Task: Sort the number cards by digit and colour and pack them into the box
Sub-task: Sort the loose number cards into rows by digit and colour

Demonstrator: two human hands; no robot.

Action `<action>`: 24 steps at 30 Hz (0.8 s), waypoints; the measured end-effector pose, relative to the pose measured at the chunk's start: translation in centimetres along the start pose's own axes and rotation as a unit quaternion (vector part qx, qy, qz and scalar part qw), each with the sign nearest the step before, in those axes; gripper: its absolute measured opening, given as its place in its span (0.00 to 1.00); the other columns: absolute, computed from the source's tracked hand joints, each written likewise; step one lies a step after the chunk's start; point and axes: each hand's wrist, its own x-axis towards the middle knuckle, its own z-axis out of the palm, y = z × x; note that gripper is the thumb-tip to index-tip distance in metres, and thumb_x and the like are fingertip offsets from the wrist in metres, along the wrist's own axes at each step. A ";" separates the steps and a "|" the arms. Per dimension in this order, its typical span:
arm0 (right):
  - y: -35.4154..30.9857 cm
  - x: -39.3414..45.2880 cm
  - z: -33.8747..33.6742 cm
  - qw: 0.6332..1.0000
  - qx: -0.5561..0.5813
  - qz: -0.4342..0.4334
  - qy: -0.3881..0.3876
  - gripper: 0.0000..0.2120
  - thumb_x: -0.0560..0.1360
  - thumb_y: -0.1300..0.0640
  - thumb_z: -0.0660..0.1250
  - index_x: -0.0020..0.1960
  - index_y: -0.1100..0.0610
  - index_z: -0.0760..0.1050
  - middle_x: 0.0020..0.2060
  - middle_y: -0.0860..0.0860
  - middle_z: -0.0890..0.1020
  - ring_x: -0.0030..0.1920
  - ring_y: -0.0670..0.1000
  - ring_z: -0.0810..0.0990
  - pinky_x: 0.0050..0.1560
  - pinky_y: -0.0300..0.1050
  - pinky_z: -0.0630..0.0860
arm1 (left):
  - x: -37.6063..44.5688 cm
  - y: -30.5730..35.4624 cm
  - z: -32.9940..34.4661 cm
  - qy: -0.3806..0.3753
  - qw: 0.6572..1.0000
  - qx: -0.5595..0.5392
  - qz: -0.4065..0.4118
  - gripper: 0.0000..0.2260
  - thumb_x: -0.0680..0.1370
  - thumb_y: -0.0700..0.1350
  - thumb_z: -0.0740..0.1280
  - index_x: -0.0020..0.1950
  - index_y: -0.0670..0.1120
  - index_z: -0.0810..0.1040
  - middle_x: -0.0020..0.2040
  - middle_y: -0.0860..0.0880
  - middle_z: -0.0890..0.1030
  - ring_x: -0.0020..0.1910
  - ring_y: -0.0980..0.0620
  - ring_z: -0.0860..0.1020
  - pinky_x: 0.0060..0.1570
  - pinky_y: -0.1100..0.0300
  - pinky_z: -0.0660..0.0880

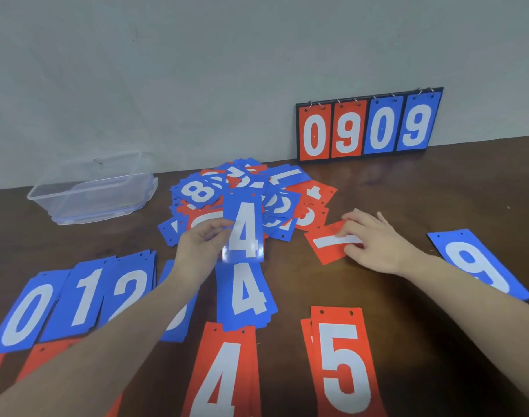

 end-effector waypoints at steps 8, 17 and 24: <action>-3.9 -1.3 2.3 0.970 -0.041 0.236 0.040 0.52 0.70 0.20 0.52 0.82 0.48 0.43 0.82 0.57 0.51 0.81 0.61 0.48 0.79 0.60 0.46 | -0.9 -0.2 1.0 -0.031 0.999 -0.013 0.007 0.08 0.81 0.43 0.67 0.50 0.57 0.80 0.50 0.58 0.83 0.44 0.68 0.81 0.39 0.66 0.78; -3.9 -2.1 2.9 0.977 0.063 0.170 0.110 0.37 0.77 0.35 0.65 0.80 0.44 0.55 0.77 0.48 0.67 0.78 0.53 0.63 0.79 0.61 0.47 | -1.2 -0.5 1.8 -0.060 0.997 0.054 0.002 0.12 0.81 0.43 0.68 0.62 0.56 0.78 0.56 0.56 0.78 0.51 0.52 0.80 0.42 0.61 0.79; -3.2 -4.6 0.4 0.911 0.351 0.128 0.177 0.40 0.74 0.60 0.76 0.77 0.39 0.59 0.68 0.39 0.64 0.64 0.43 0.69 0.50 0.33 0.71 | -1.8 0.2 1.6 -0.118 0.990 0.080 0.009 0.14 0.81 0.45 0.68 0.60 0.64 0.76 0.57 0.62 0.74 0.55 0.54 0.80 0.41 0.66 0.78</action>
